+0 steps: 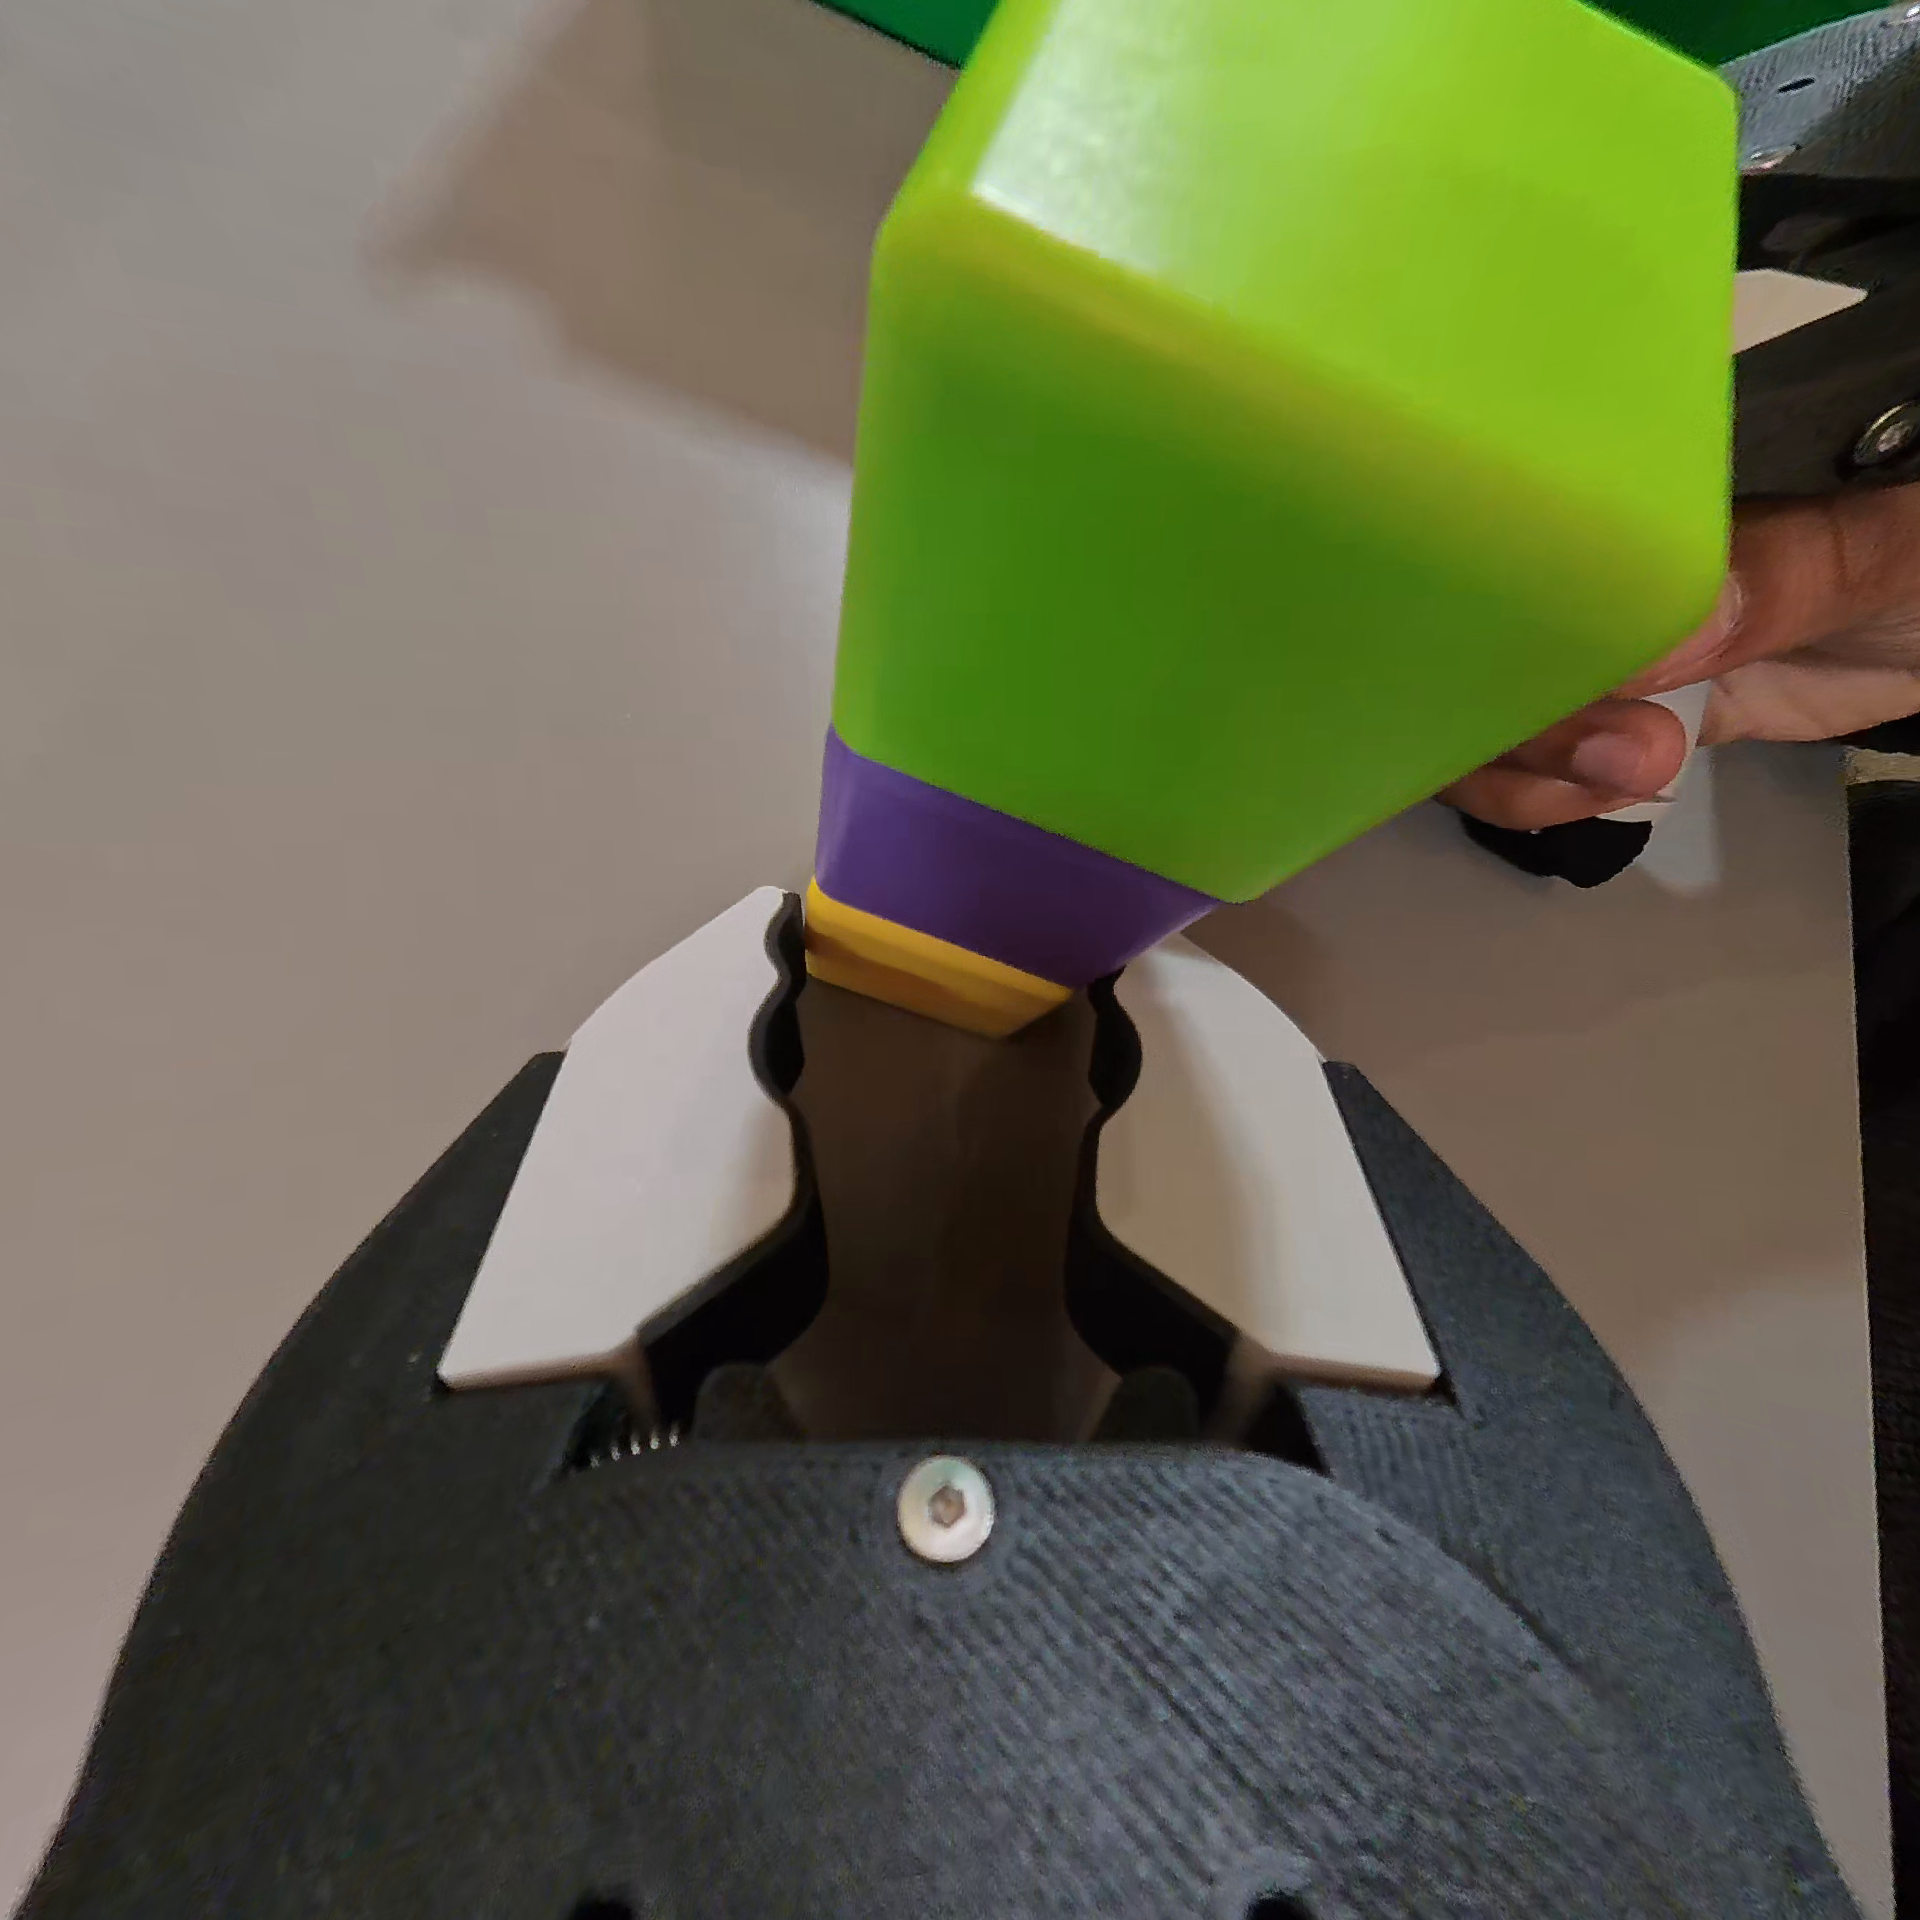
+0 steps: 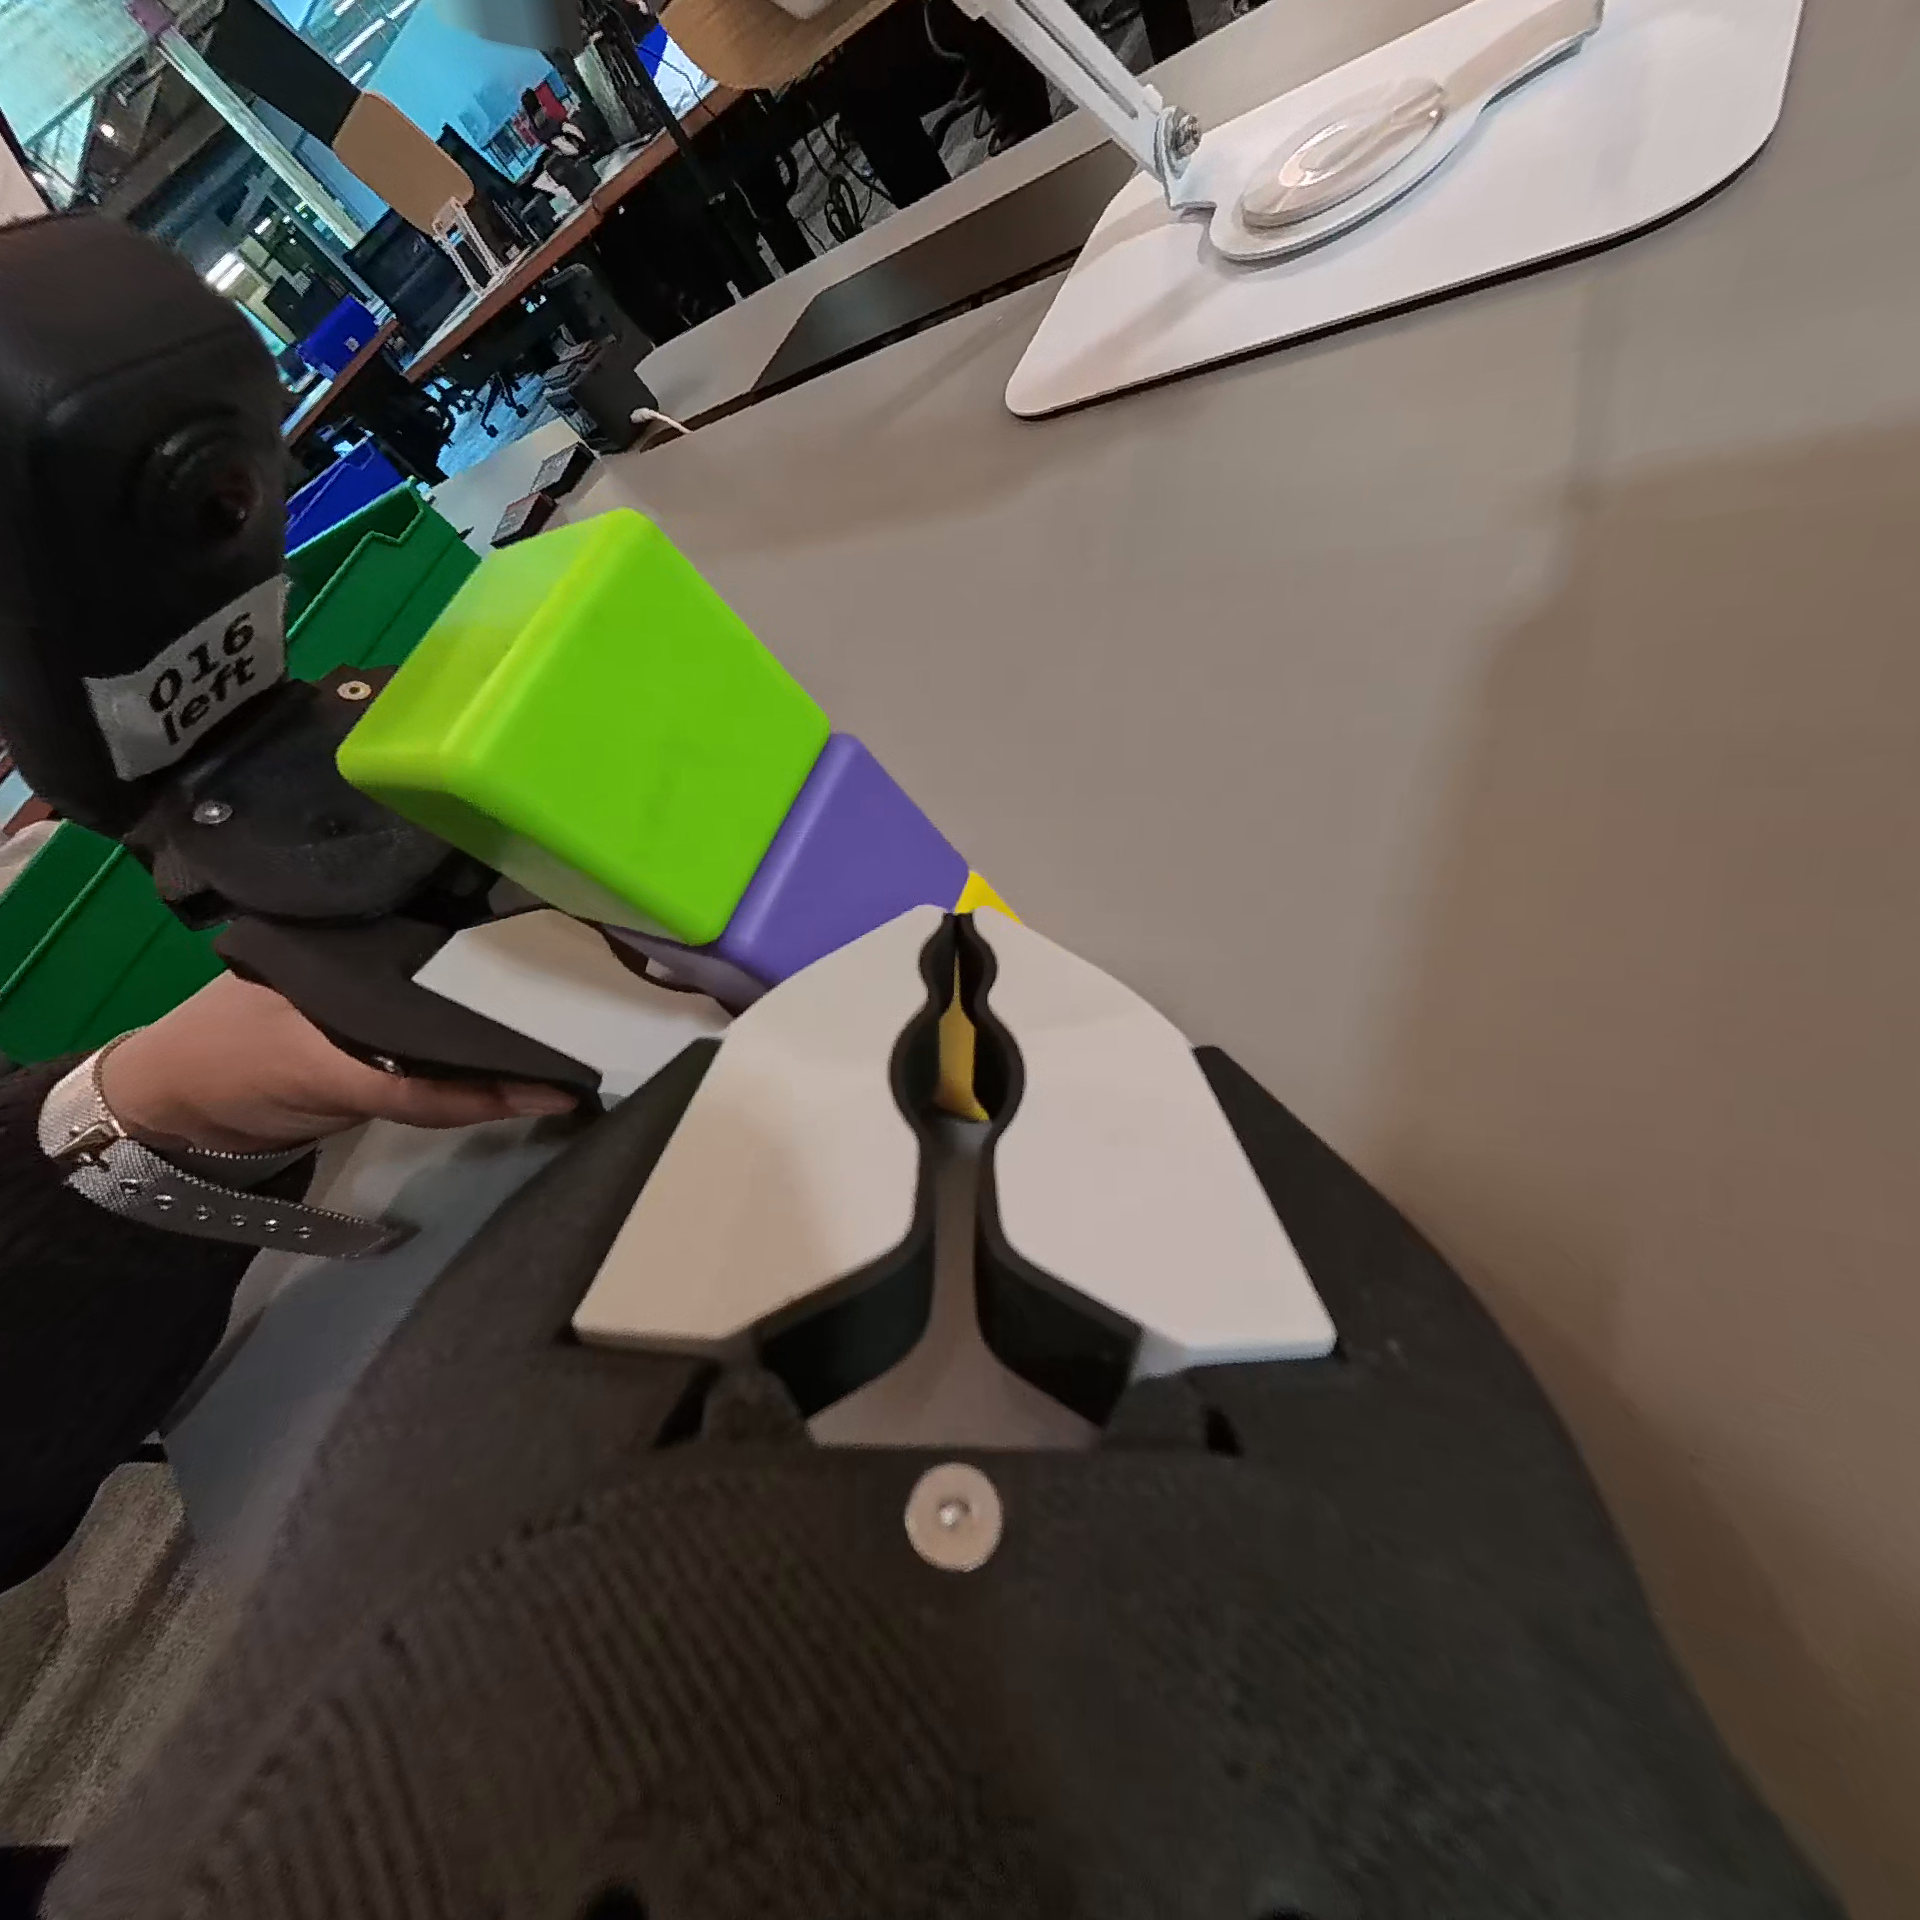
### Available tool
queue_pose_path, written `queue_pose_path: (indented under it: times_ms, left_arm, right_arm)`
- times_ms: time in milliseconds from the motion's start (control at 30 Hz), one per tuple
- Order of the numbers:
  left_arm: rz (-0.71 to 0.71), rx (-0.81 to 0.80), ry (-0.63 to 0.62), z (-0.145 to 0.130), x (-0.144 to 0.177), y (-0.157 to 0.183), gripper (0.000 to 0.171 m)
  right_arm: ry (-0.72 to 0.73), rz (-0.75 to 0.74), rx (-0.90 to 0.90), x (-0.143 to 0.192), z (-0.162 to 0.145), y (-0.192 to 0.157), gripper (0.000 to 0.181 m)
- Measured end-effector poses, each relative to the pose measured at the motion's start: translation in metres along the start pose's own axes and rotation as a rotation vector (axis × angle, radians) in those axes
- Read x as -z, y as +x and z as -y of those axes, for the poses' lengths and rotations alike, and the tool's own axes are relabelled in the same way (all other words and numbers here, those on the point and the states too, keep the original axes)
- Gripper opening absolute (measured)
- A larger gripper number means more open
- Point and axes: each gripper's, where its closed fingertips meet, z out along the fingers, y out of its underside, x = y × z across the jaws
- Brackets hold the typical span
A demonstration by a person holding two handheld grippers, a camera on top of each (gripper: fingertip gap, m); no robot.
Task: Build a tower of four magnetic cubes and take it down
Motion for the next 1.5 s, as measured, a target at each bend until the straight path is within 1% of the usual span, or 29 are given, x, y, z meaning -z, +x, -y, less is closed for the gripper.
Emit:
queue_pose_path:
  times_ms: [167, 233, 300, 367, 433, 467, 500, 533, 567, 633, 667, 700, 733, 767, 800, 833, 867, 900, 933, 1000, 1067, 1133, 1200, 1300, 1333, 1433, 1500]
  left_arm:
    - [0.000, -0.009, -0.007, 0.000, -0.001, 0.001, 0.052]
    - [-0.009, -0.002, -0.016, -0.001, 0.000, 0.002, 0.053]
    - [-0.036, 0.013, -0.019, -0.001, 0.004, 0.004, 0.059]
    - [-0.070, 0.032, -0.021, 0.002, 0.012, 0.006, 0.072]
    - [-0.092, 0.019, -0.047, 0.003, 0.027, 0.006, 0.076]
    - [-0.101, 0.005, -0.085, 0.001, 0.039, 0.005, 0.075]
    - [-0.120, -0.015, -0.111, 0.000, 0.055, 0.007, 0.076]
    - [-0.114, -0.035, -0.109, 0.005, 0.075, 0.004, 0.075]
    - [-0.106, -0.041, -0.077, 0.013, 0.098, 0.002, 0.074]
    - [-0.091, -0.016, 0.057, 0.038, 0.151, -0.005, 0.074]
    - [-0.024, 0.006, 0.151, 0.051, 0.180, -0.017, 0.074]
    - [0.095, 0.046, 0.253, 0.062, 0.212, -0.038, 0.074]
    - [0.244, 0.108, 0.356, 0.068, 0.247, -0.065, 0.074]
    - [0.399, 0.189, 0.449, 0.064, 0.283, -0.094, 0.074]
    - [0.555, 0.292, 0.520, 0.050, 0.319, -0.123, 0.073]
    - [0.698, 0.413, 0.568, 0.025, 0.350, -0.149, 0.069]
    - [0.811, 0.536, 0.592, -0.007, 0.375, -0.170, 0.061]
    - [0.885, 0.637, 0.608, -0.038, 0.391, -0.185, 0.054]
    - [0.944, 0.721, 0.608, -0.069, 0.402, -0.198, 0.051]
    - [1.053, 0.833, 0.524, -0.123, 0.409, -0.216, 0.052]
    - [1.116, 0.896, 0.415, -0.160, 0.406, -0.226, 0.054]
    - [1.109, 0.949, 0.347, -0.179, 0.393, -0.233, 0.059]
    - [1.099, 0.994, 0.263, -0.195, 0.377, -0.237, 0.059]
    - [1.152, 1.019, 0.106, -0.221, 0.364, -0.242, 0.063]
    - [1.175, 1.015, 0.070, -0.227, 0.363, -0.244, 0.064]
    - [1.205, 1.001, 0.033, -0.238, 0.358, -0.251, 0.064]
    - [1.199, 1.010, 0.006, -0.245, 0.354, -0.253, 0.059]
  right_arm:
    - [0.000, 0.000, 0.021, 0.002, 0.003, 0.001, 0.000]
    - [0.008, -0.005, 0.033, 0.004, 0.005, 0.002, 0.005]
    - [0.021, -0.009, 0.041, 0.007, 0.008, 0.004, 0.007]
    - [0.033, 0.001, 0.044, 0.011, 0.011, 0.005, 0.013]
    - [0.044, 0.018, 0.036, 0.017, 0.013, 0.005, 0.017]
    - [0.049, 0.022, 0.028, 0.020, 0.014, 0.006, 0.018]
    - [0.054, 0.025, 0.022, 0.023, 0.015, 0.007, 0.019]
    - [0.059, 0.027, 0.020, 0.026, 0.016, 0.007, 0.019]
    - [0.066, 0.026, 0.024, 0.029, 0.017, 0.008, 0.020]
    - [0.084, 0.021, 0.045, 0.034, 0.021, 0.007, 0.020]
    - [0.093, 0.017, 0.063, 0.036, 0.022, 0.006, 0.020]
    - [0.099, 0.012, 0.085, 0.036, 0.023, 0.005, 0.020]
    - [0.101, 0.008, 0.108, 0.036, 0.023, 0.004, 0.020]
    - [0.096, 0.007, 0.130, 0.035, 0.021, 0.002, 0.020]
    - [0.088, 0.006, 0.151, 0.034, 0.019, 0.000, 0.020]
    - [0.080, 0.005, 0.170, 0.033, 0.017, -0.001, 0.020]
    - [0.074, 0.004, 0.186, 0.032, 0.015, -0.003, 0.020]
    - [0.071, 0.005, 0.199, 0.031, 0.014, -0.005, 0.020]
    - [0.069, 0.006, 0.210, 0.031, 0.013, -0.006, 0.020]
    - [0.068, 0.007, 0.222, 0.030, 0.012, -0.008, 0.020]
    - [0.067, 0.004, 0.223, 0.030, 0.012, -0.007, 0.020]
    - [0.067, 0.000, 0.217, 0.030, 0.012, -0.005, 0.020]
    - [0.066, 0.000, 0.207, 0.030, 0.012, -0.004, 0.020]
    - [0.063, 0.005, 0.195, 0.031, 0.012, -0.003, 0.020]
    - [0.063, 0.006, 0.194, 0.031, 0.011, -0.003, 0.020]
    - [0.063, 0.006, 0.195, 0.034, 0.011, -0.003, 0.020]
    - [0.063, 0.005, 0.193, 0.035, 0.010, -0.002, 0.020]
